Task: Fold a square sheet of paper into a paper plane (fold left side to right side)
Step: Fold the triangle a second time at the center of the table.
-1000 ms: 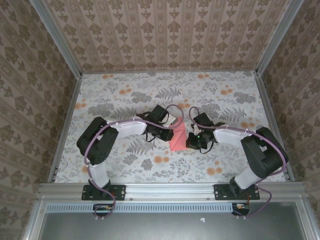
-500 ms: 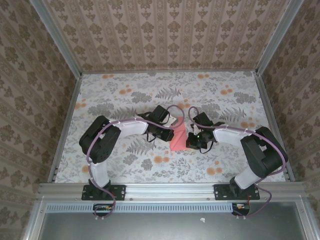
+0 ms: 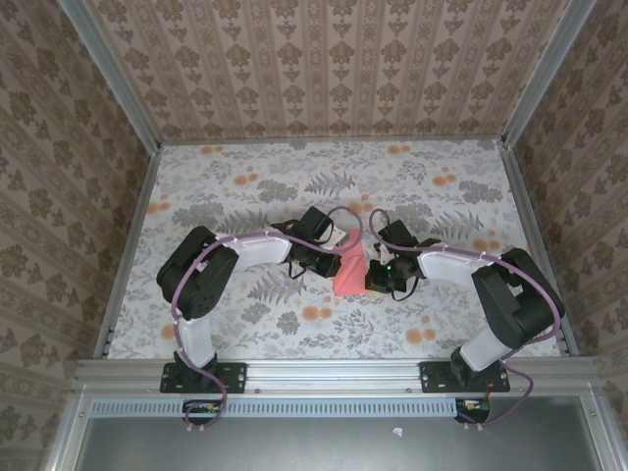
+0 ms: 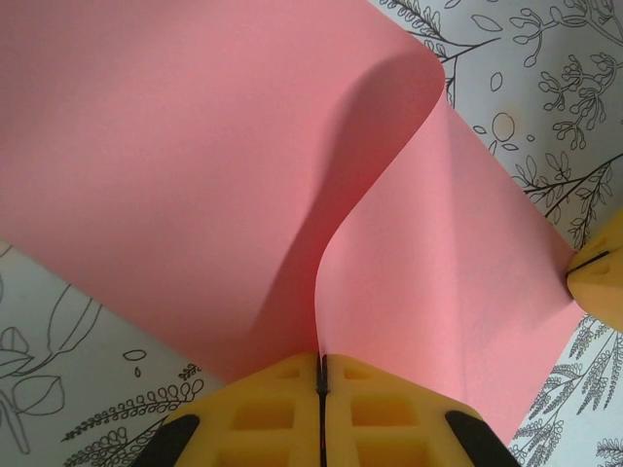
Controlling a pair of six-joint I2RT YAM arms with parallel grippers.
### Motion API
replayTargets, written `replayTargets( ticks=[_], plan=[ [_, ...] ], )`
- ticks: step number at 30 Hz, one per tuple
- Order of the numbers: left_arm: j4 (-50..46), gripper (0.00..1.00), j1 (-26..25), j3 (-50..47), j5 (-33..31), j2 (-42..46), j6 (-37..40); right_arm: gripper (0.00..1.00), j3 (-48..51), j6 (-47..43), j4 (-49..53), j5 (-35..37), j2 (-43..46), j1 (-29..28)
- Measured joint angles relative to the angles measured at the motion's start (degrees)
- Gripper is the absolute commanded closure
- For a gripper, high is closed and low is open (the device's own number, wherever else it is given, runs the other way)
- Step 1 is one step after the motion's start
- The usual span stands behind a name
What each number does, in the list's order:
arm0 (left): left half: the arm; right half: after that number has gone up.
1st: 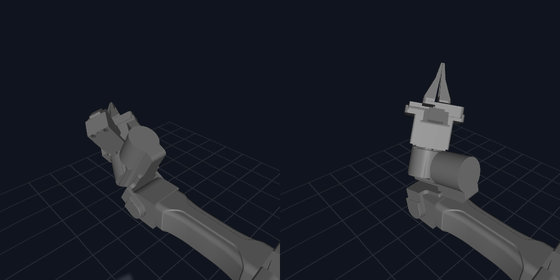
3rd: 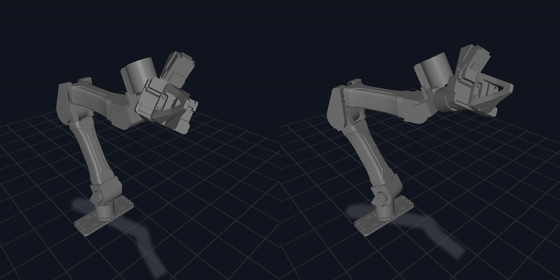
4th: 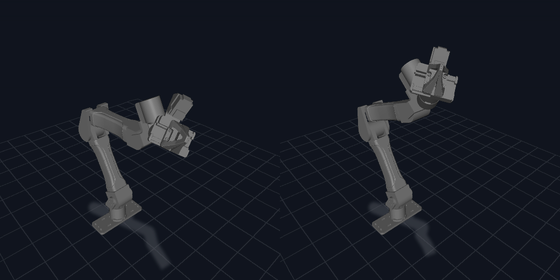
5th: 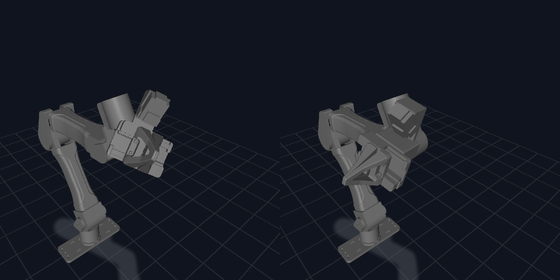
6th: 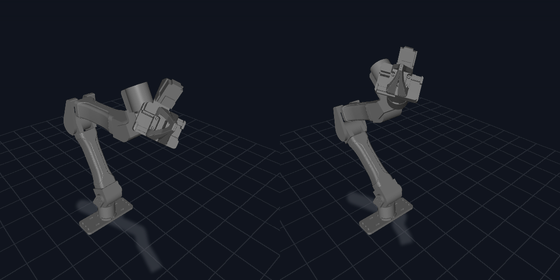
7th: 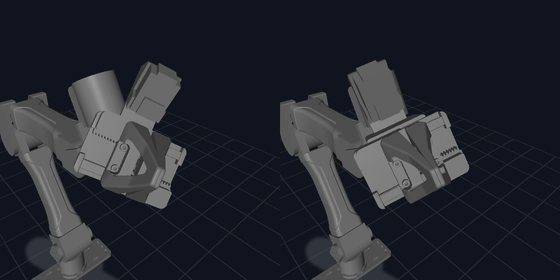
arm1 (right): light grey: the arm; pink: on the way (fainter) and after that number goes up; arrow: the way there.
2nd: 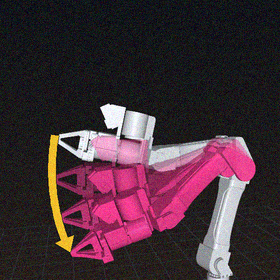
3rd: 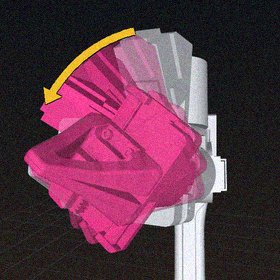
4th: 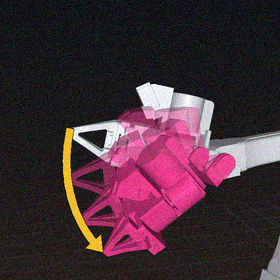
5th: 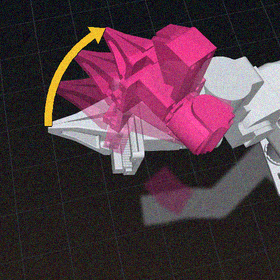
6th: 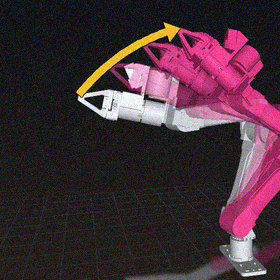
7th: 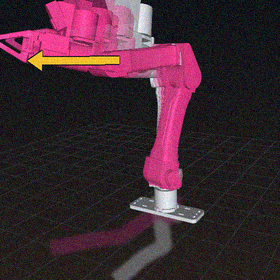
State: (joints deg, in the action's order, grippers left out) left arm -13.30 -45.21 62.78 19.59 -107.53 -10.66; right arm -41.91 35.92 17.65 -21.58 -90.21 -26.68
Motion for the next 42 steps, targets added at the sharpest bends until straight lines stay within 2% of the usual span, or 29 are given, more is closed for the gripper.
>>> replayTargets(
  ticks=[26,34,42],
  plan=[
    [-0.5,0.93,-0.5,0.6,-1.1,-0.7,0.5,0.97,-0.2,0.0,0.2,-1.2,0.3,0.4],
    [-0.4,0.93,-1.6,1.1,-2.2,-1.0,0.5,0.98,0.7,4.0,-9.1,-6.3,3.6,2.8],
    [-0.3,0.94,-1.8,1.1,-2.7,-1.0,0.5,0.99,-2.5,8.9,-18.3,-8.3,-4.0,2.8]
  ],
)
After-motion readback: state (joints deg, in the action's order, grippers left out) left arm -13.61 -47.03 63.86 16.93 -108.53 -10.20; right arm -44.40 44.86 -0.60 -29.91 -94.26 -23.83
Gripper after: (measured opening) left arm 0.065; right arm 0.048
